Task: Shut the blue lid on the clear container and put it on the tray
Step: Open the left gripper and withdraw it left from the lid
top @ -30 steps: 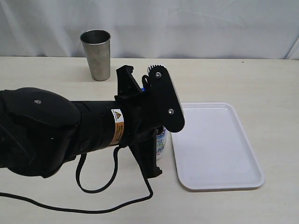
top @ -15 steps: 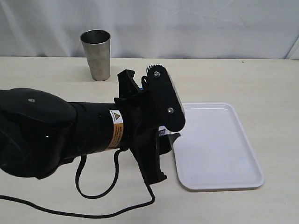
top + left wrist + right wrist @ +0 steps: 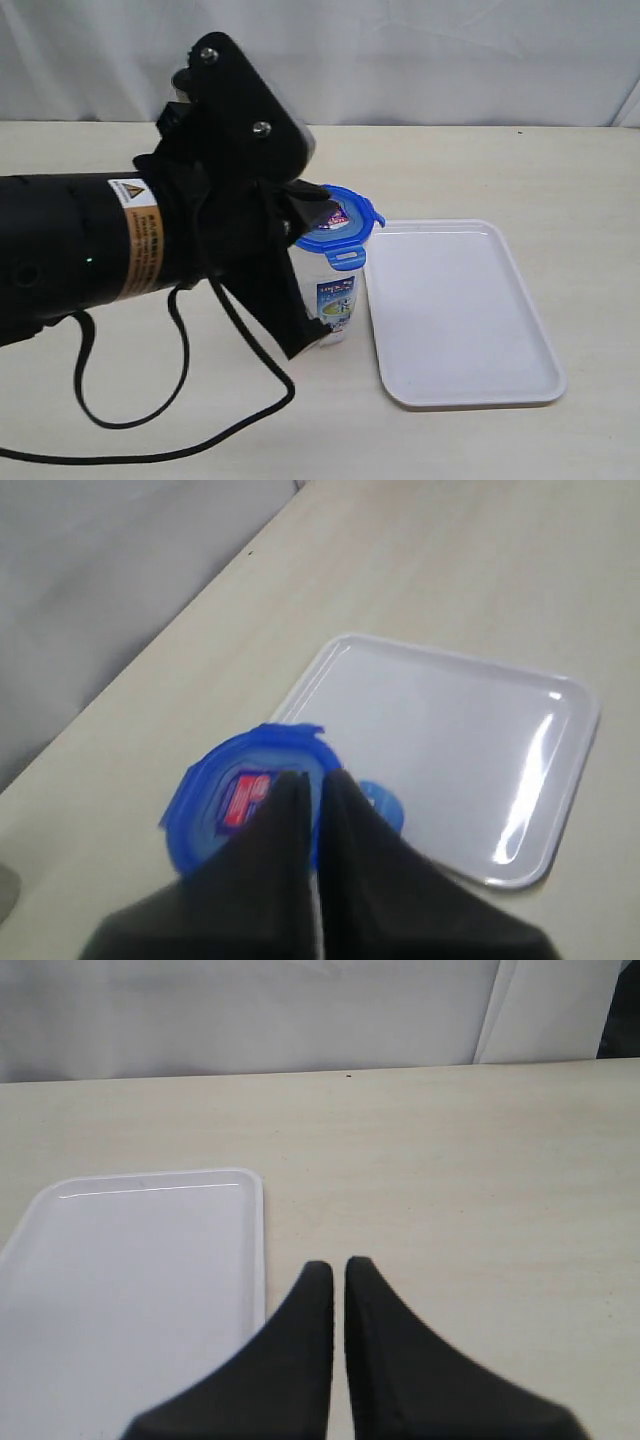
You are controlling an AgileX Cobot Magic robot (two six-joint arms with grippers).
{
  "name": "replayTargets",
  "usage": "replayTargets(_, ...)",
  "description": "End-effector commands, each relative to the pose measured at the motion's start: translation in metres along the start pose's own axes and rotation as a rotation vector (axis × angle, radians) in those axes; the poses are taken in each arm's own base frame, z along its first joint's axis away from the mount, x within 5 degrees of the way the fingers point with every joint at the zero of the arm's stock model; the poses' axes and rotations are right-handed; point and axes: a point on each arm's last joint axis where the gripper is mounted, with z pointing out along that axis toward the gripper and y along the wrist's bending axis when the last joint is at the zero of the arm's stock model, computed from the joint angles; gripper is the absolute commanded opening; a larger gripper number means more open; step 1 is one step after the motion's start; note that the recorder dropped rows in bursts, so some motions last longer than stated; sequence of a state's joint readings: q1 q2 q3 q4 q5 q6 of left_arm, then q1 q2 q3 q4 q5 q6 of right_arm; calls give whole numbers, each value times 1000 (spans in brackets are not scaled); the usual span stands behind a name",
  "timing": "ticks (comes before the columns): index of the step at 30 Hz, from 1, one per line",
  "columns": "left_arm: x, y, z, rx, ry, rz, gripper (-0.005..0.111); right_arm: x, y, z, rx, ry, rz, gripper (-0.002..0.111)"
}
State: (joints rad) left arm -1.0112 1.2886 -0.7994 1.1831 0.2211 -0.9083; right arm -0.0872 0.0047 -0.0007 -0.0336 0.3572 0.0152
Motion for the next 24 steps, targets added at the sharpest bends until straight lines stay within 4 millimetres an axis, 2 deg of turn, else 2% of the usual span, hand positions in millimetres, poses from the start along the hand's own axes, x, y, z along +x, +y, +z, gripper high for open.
replayTargets(1,14,3,-11,-35,30,38,0,-1,0,0,3,-16,0,5)
replayTargets(4,16,10,-9,-21,7,-3,0,-1,0,0,3,-16,0,5)
replayTargets(8,25,37,-6,-68,2,-149,0,-1,0,0,3,-16,0,5)
replayTargets(14,38,61,-9,77,-163,-298,0,-1,0,0,3,-16,0,5)
replayTargets(19,56,88,-15,-13,-202,-355,0,-1,0,0,3,-16,0,5)
replayTargets(24,66,88,-18,-6,-247,-296,0,-1,0,0,3,-16,0,5)
